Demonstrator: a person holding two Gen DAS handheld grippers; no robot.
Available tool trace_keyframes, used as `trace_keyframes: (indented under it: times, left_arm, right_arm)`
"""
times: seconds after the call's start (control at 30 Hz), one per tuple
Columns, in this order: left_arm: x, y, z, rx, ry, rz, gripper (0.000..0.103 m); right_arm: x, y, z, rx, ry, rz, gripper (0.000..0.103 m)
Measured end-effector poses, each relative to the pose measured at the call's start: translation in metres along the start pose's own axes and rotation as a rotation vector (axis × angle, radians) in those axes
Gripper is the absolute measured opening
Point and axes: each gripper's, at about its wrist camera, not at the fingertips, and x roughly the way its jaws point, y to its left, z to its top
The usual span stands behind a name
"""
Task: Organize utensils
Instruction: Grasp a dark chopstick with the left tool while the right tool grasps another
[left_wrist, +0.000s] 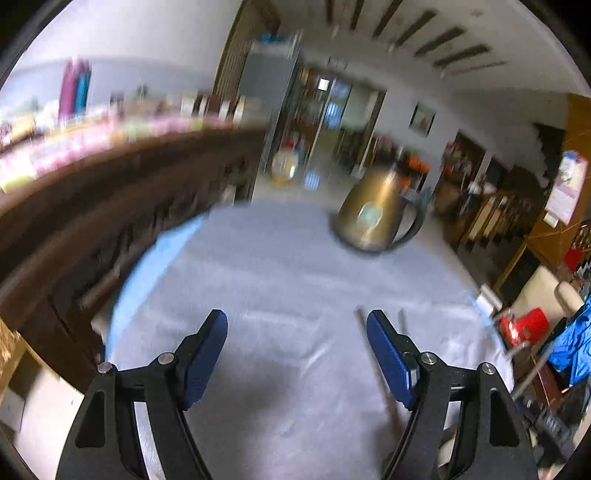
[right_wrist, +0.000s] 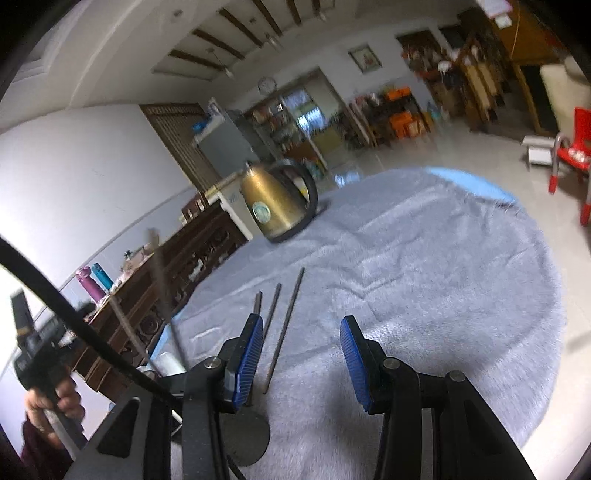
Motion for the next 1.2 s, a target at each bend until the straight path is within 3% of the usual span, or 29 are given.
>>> trace_keyframes:
  times: [0.13, 0.23, 0.5, 0.8, 0.9, 1.0, 1.13, 1.2]
  left_arm:
    - [0.058, 0.007, -0.012, 0.025, 0.184, 0.034, 0.078]
    - [0.081, 0.006, -0.024, 0.037, 0.245, 0.046, 0.078]
    - [0.110, -0.003, -0.022, 0.086, 0.265, 0.019, 0.078]
    - [0.149, -0.033, 0.002, 0.196, 0.273, 0.000, 0.078]
    - [0.165, -0.052, 0.007, 0.233, 0.292, -0.023, 0.078]
    - [0.176, -0.073, 0.009, 0.288, 0.294, -0.060, 0.078]
    - [0.195, -0.103, 0.011, 0.385, 0.311, -0.099, 0.078]
    - [0.205, -0.118, 0.013, 0.420, 0.330, -0.131, 0.078]
  right_arm:
    - [0.046, -0.013, 0.018, 0.050, 0.132, 0.006, 0.047]
    - [0.079, -0.017, 0.027, 0.082, 0.203, -0.001, 0.047]
    - [0.151, 0.009, 0.044, 0.013, 0.291, 0.001, 0.047]
    - [0.243, 0.027, 0.067, -0.093, 0.440, -0.082, 0.044]
    - [0.263, 0.033, 0.069, -0.113, 0.479, -0.120, 0.039]
    - [0.284, 0.034, 0.067, -0.120, 0.535, -0.191, 0.024]
    - [0.285, 0.037, 0.067, -0.180, 0.527, -0.207, 0.007]
    - [0.280, 0.038, 0.068, -0.211, 0.531, -0.204, 0.005]
